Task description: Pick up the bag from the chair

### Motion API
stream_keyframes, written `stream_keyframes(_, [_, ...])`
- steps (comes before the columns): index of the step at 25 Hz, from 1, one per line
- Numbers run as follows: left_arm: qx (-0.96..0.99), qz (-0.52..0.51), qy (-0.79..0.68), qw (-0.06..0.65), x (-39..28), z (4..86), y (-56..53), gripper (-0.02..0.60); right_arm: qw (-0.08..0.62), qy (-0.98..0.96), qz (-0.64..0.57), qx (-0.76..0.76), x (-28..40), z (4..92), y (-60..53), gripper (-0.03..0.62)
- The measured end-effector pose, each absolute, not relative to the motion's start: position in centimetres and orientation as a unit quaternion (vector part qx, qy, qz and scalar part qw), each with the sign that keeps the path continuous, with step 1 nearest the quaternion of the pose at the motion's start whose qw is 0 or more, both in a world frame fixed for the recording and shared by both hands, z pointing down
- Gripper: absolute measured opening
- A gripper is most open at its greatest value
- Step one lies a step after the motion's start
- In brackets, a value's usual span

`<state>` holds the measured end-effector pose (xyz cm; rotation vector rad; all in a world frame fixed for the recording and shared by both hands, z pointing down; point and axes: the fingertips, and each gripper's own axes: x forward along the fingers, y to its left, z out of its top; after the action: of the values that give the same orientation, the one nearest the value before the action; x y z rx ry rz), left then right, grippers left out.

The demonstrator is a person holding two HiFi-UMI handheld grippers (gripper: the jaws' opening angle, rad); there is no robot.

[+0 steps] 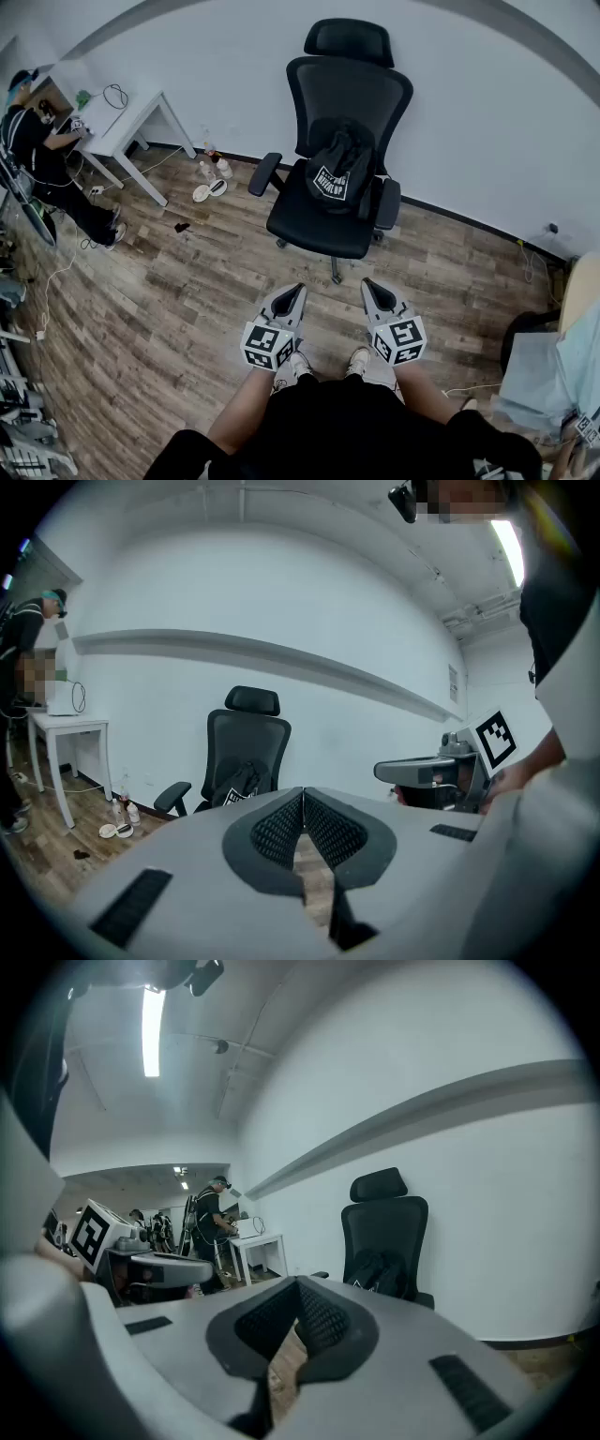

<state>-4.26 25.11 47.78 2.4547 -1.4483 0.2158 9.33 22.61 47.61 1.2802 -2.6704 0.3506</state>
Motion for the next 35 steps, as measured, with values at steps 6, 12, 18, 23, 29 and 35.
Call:
stream_keyframes(6, [0.851, 0.075, -0.5, 0.139, -5.1, 47.6, 25.2, 0.021, 0.083, -0.891, 0.119, 0.431, 8.4, 47.7, 22.6, 0.02])
stream_keyframes(12, [0.854, 0.069, -0.499, 0.13, -6.5, 47.2, 25.6, 0.021, 0.09, -0.89, 0.111, 0.433, 6.9, 47.7, 23.1, 0.02])
stream_keyframes(18, [0.857, 0.069, -0.493, 0.132, -9.1, 47.2, 25.8, 0.021, 0.085, -0.894, 0.121, 0.422, 4.1, 47.6, 23.6, 0.02])
stream_keyframes(23, [0.86, 0.073, -0.489, 0.129, -11.9, 47.3, 26.5, 0.021, 0.087, -0.89, 0.126, 0.429, 1.5, 47.9, 23.8, 0.02])
stream_keyframes(29, [0.85, 0.081, -0.501, 0.14, -16.2, 48.8, 26.7, 0.021, 0.096, -0.888, 0.127, 0.431, -1.1, 48.8, 23.9, 0.021])
stream_keyframes(35, [0.851, 0.075, -0.5, 0.14, -16.6, 48.6, 24.9, 0.021, 0.103, -0.886, 0.124, 0.436, -1.0, 48.9, 22.5, 0.021])
